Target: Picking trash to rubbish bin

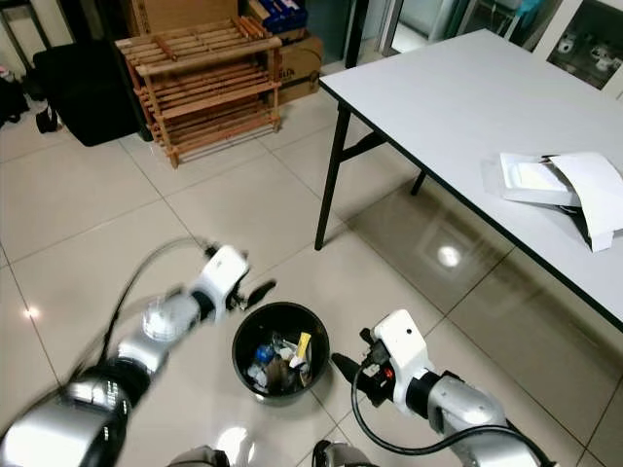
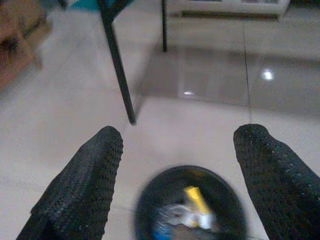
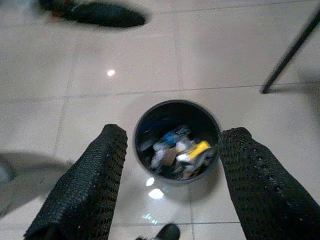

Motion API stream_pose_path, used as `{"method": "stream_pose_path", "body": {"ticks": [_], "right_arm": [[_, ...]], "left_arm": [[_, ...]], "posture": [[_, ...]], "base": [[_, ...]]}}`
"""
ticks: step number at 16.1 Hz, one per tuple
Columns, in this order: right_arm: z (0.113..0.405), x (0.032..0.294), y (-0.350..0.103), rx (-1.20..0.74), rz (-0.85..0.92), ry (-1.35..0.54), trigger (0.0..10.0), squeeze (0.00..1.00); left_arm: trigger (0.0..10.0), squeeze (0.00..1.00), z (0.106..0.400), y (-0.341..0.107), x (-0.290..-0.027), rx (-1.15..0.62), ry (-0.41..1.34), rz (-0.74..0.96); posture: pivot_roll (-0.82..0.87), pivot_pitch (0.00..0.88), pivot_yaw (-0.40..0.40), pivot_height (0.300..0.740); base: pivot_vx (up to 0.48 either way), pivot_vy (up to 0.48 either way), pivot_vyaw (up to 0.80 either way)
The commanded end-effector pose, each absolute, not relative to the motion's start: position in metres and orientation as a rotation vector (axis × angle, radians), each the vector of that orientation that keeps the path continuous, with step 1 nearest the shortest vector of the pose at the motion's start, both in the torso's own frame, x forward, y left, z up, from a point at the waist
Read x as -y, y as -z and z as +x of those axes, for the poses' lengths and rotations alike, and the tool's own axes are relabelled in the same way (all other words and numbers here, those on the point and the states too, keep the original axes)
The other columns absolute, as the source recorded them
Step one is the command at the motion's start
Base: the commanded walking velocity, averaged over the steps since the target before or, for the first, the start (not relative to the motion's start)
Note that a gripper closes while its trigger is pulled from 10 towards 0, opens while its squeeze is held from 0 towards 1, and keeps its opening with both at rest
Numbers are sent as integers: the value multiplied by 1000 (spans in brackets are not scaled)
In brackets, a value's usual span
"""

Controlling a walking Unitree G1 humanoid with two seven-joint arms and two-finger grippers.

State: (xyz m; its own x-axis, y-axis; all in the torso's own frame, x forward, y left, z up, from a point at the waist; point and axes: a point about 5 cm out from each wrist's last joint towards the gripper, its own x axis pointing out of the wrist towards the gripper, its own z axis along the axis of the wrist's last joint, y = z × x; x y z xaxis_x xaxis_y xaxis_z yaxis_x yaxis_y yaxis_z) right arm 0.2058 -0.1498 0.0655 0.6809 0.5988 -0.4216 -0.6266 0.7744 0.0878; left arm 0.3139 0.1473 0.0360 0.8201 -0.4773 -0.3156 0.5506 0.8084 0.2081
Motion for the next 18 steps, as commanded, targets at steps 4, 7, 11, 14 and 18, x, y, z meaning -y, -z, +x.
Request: {"method": "stream_pose_path", "body": {"ticks": [4,7,11,14,18], "right_arm": [[222,167,-55,-433,-15,-280,10000,0],[224,170,-46,-444,-8,-141,10000,0],[223,179,-42,-449,-9,6,10000,0],[221,178,-40,-446,-15,30,10000,0],[217,170,-38,-459,2,19,10000,0]], "left_arm": [[10000,0,260,-23,-133,-258,434,68],[10000,0,226,-27,-122,-271,462,68],[10000,0,217,-38,-131,-319,431,113],[10000,0,211,-46,-141,-327,394,143],[10000,0,214,-52,-149,-308,349,170]], "posture": [[-13,90,-81,740],[8,62,-65,740],[21,39,-51,740],[24,30,-40,740],[24,28,-35,740]], "base": [[0,0,0],[0,0,-533],[0,0,-800],[0,0,-800],[0,0,-800]]}}
